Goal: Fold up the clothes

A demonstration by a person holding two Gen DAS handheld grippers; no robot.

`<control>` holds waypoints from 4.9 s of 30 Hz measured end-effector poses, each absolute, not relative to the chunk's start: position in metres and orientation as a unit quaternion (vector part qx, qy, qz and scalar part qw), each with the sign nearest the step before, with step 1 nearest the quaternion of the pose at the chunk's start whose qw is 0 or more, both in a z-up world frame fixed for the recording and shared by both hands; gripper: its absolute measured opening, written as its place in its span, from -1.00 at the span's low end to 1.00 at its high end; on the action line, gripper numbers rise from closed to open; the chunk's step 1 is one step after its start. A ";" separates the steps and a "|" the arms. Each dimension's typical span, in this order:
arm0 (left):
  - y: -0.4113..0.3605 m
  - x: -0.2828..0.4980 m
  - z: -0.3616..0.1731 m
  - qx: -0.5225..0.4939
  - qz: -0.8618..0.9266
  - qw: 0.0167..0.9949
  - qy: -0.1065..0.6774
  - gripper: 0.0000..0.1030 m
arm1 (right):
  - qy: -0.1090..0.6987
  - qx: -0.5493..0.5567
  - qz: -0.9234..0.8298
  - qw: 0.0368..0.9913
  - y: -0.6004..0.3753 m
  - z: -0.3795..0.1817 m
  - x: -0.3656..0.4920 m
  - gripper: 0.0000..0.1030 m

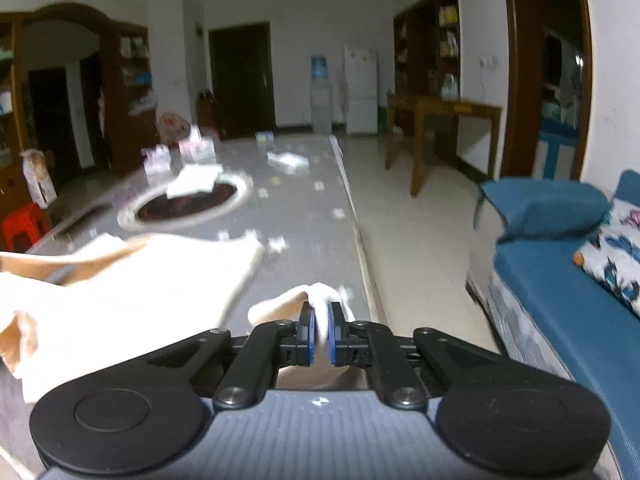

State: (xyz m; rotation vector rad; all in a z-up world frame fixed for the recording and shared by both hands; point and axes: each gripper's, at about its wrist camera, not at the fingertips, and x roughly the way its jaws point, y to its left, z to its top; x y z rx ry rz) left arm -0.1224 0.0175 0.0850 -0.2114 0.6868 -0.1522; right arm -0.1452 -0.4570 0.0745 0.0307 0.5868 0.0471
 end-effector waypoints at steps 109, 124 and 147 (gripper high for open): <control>0.170 -0.132 0.037 -0.091 0.227 0.904 0.352 -0.73 | 0.345 -0.094 0.204 0.911 -0.286 0.036 0.085 -0.55; 0.047 -0.039 0.063 -0.107 -0.032 0.934 0.338 -0.73 | 0.317 -0.149 0.411 0.842 -0.203 0.039 -0.053 -0.36; 0.026 0.038 0.020 -0.082 -0.075 0.920 0.375 -0.83 | 0.314 -0.163 0.553 0.754 -0.185 0.041 -0.137 -0.39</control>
